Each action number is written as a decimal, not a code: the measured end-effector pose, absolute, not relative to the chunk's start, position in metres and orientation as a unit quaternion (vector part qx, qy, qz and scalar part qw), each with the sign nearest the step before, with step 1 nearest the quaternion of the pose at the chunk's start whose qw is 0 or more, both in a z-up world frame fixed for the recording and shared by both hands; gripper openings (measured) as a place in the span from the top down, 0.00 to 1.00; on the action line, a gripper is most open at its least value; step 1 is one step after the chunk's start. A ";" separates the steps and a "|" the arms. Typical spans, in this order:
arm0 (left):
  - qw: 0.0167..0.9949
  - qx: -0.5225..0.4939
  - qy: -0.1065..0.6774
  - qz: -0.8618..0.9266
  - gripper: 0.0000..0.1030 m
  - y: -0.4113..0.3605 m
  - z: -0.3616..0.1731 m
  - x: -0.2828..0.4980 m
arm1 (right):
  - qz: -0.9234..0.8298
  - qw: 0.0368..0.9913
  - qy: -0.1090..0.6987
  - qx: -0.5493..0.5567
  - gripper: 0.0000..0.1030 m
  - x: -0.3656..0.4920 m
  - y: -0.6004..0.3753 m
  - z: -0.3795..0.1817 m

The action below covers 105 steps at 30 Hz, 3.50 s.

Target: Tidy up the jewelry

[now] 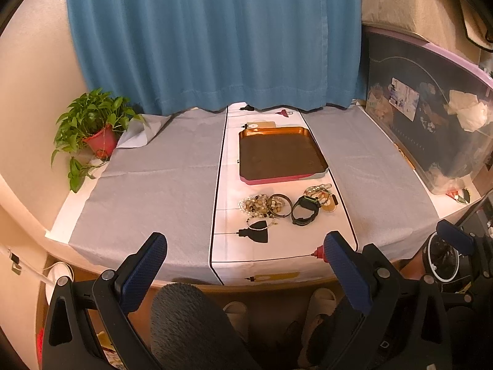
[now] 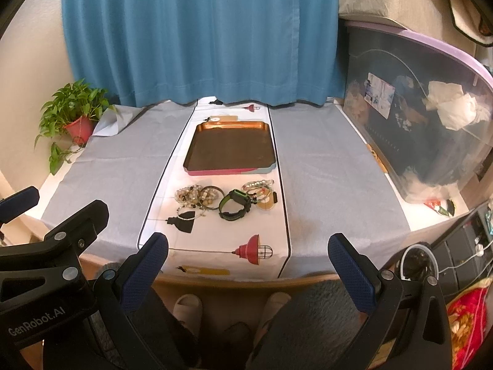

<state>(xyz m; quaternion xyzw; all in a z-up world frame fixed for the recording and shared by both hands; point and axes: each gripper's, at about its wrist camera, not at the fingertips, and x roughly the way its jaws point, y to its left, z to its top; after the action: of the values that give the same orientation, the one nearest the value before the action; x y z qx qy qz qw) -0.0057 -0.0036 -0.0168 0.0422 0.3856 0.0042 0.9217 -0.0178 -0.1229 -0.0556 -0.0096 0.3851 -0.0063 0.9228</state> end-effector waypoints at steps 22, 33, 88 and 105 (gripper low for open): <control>0.906 0.048 0.421 -0.001 0.02 -0.006 -0.040 0.028 | 0.026 0.911 0.411 0.025 0.00 0.016 -0.128 -0.083; 0.891 0.030 0.452 -0.026 0.00 0.026 -0.138 0.103 | 0.020 0.921 0.388 0.026 0.01 0.073 -0.164 -0.161; 0.873 0.043 0.467 -0.134 0.87 0.056 -0.258 0.156 | 0.135 0.895 0.419 -0.072 0.36 0.157 -0.148 -0.288; 0.857 -0.069 0.492 -0.139 0.99 0.073 -0.255 0.169 | 0.130 0.896 0.422 -0.051 0.51 0.165 -0.151 -0.279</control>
<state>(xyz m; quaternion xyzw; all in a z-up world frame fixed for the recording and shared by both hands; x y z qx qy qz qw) 0.1692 0.0730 -0.2549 -0.0689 0.4916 -0.1394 0.8568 0.1651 -0.1512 -0.2795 -0.0505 0.4222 0.1304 0.8956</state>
